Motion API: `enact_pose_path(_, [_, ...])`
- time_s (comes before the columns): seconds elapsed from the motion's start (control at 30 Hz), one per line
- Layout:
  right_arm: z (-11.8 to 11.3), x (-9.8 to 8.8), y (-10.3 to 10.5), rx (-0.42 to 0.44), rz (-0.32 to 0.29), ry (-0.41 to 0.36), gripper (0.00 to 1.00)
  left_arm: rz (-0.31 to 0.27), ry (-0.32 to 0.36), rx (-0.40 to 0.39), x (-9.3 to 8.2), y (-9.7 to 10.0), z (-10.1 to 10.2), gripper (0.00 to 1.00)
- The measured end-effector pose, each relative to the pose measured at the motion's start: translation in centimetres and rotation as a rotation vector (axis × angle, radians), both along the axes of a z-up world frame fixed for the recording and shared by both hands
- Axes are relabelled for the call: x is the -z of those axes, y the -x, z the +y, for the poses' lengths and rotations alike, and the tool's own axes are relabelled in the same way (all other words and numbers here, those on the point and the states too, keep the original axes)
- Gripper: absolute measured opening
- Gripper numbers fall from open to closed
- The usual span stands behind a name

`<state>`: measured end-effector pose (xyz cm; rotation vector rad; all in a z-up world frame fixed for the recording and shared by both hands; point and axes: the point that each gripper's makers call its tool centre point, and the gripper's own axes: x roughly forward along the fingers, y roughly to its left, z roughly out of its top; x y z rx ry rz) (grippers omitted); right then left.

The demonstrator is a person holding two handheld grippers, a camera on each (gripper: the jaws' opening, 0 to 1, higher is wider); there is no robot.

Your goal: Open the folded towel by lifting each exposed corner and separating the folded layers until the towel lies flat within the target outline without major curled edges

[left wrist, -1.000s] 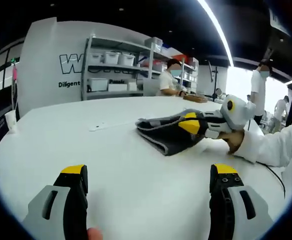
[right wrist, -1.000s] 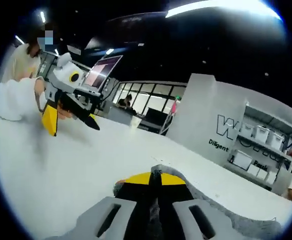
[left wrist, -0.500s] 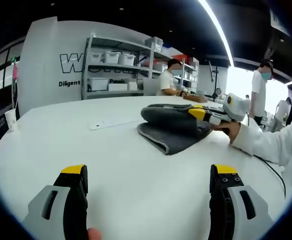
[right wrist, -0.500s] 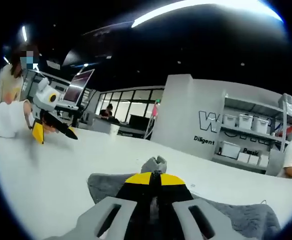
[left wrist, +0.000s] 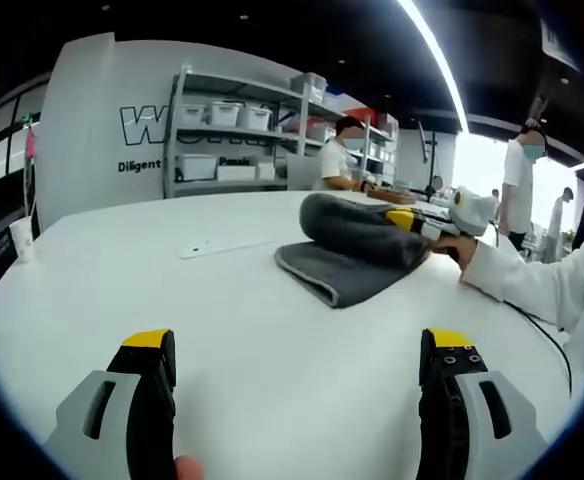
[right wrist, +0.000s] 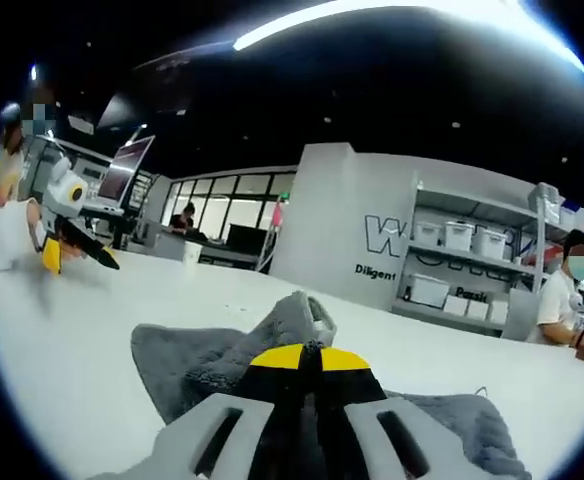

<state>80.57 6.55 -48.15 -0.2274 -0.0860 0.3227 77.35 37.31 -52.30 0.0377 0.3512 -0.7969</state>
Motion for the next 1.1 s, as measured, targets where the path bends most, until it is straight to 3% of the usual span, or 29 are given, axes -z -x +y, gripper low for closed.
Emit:
enact_pose_path(0.23, [-4.2, 0.2, 0.2, 0.085, 0.01, -0.034, 0.0, -0.001, 0.0, 0.002, 0.0, 0.0, -0.1, 1.0])
enact_pose_path(1.1, [-14.6, 0.2, 2.2, 0.282, 0.007, -0.095, 0.0, 0.008, -0.007, -0.008, 0.4, -0.3, 0.3, 1.0])
